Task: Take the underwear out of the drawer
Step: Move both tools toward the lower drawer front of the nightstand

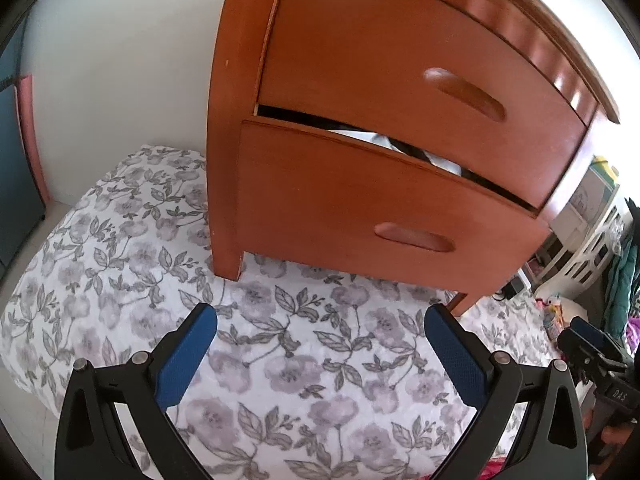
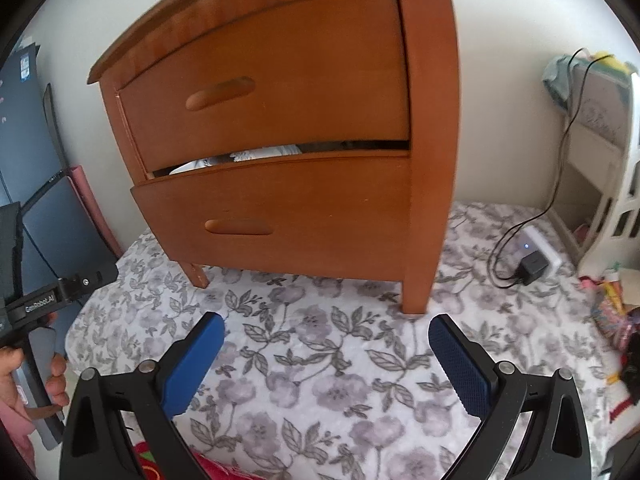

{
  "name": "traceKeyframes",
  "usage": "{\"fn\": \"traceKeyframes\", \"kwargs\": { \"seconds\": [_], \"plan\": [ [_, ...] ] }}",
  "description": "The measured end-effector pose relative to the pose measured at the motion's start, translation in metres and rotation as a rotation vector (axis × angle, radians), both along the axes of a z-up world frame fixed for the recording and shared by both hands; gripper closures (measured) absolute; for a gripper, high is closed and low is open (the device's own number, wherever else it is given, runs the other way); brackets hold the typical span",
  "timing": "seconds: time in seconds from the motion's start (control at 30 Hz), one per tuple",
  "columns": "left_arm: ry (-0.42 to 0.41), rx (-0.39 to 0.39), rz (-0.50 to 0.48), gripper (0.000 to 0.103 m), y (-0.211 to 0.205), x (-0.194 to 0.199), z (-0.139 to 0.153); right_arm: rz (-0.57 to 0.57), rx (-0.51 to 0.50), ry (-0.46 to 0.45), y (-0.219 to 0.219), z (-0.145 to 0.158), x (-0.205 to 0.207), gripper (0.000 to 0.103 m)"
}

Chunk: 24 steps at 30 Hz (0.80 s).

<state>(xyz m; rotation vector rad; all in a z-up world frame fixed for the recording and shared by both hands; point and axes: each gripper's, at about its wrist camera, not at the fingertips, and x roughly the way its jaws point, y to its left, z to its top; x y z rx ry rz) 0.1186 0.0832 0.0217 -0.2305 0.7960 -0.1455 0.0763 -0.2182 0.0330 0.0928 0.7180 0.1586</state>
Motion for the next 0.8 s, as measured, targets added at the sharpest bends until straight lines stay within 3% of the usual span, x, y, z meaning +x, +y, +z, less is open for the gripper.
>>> {"fn": "traceKeyframes", "kwargs": {
  "seconds": [0.17,0.43,0.8],
  "plan": [
    [0.002,-0.02,-0.008,0.0,0.014,0.028,0.003,0.025,-0.038,0.015,0.0,0.001,0.025,0.0],
    [0.004,-0.026,-0.024,0.0,0.035,0.08,0.013,0.034,-0.008,0.02,-0.014,0.012,0.078,0.0],
    [0.023,-0.083,-0.125,0.0,0.046,0.12,0.006,0.123,-0.021,0.022,-0.014,0.008,0.119,0.0]
  ]
}}
